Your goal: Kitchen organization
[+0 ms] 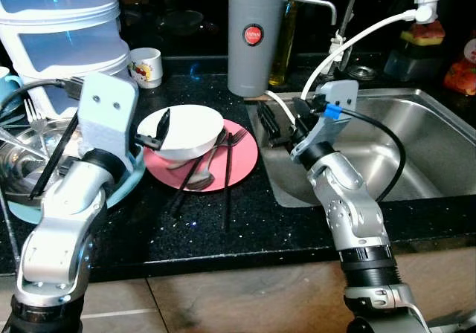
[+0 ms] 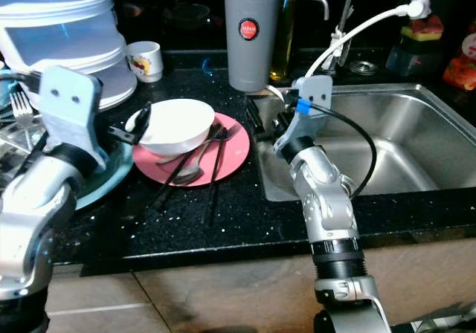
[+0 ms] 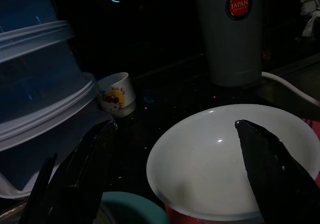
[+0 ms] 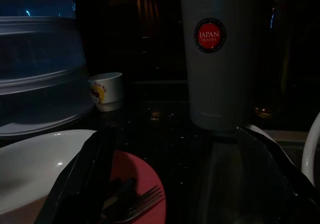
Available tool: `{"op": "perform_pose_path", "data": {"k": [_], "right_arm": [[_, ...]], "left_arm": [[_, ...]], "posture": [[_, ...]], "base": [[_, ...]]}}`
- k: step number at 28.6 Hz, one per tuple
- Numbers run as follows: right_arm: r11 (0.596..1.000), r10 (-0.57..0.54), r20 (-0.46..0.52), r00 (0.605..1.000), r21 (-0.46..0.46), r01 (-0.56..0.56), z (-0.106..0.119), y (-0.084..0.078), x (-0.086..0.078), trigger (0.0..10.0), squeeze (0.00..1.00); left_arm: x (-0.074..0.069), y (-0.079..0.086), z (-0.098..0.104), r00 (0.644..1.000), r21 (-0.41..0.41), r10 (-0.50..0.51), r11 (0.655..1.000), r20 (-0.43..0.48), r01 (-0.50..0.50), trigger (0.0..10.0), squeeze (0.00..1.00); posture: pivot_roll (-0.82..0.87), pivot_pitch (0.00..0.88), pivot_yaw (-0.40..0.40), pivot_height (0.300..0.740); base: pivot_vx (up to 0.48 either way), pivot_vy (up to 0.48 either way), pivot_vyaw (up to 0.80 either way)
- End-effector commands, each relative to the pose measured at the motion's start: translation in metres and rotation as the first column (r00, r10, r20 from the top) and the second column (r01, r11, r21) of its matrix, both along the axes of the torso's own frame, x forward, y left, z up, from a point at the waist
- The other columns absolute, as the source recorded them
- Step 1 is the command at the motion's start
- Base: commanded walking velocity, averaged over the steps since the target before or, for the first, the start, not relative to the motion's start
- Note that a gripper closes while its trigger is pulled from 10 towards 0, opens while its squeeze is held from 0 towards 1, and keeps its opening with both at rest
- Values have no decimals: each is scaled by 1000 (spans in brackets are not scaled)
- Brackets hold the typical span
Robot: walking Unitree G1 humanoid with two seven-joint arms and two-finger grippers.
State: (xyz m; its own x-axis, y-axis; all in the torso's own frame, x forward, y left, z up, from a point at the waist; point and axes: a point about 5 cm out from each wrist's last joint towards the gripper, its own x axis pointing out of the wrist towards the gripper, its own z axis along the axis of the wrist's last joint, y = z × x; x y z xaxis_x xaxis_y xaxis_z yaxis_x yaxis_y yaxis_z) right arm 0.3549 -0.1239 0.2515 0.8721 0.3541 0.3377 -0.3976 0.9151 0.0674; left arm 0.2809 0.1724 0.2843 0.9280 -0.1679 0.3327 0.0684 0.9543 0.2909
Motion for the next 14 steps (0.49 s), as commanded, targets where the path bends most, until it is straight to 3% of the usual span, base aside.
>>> {"op": "perform_pose_path", "data": {"k": [1,4,11,14], "right_arm": [[1000,-3,-3,1000,-11,3,-2,0,0,10000,0],[1000,-1,-4,1000,-13,1,-2,0,1,10000,0],[1000,4,-3,1000,-18,-4,-1,1,2,10000,0],[1000,5,-2,1000,-20,-5,-1,2,2,10000,0]], "left_arm": [[-2,-3,-1,1000,15,4,1000,-5,-4,10000,0],[-1,-3,-3,1000,4,13,1000,-20,-13,10000,0],[0,2,-4,998,13,48,999,-34,-48,10000,0],[0,4,-2,998,-6,48,999,-28,-48,10000,0]], "posture": [[50,83,-21,740],[50,85,-21,740],[49,88,-21,740],[49,88,-22,740]], "base": [[0,0,0],[0,0,0],[0,-404,0],[0,0,0]]}}
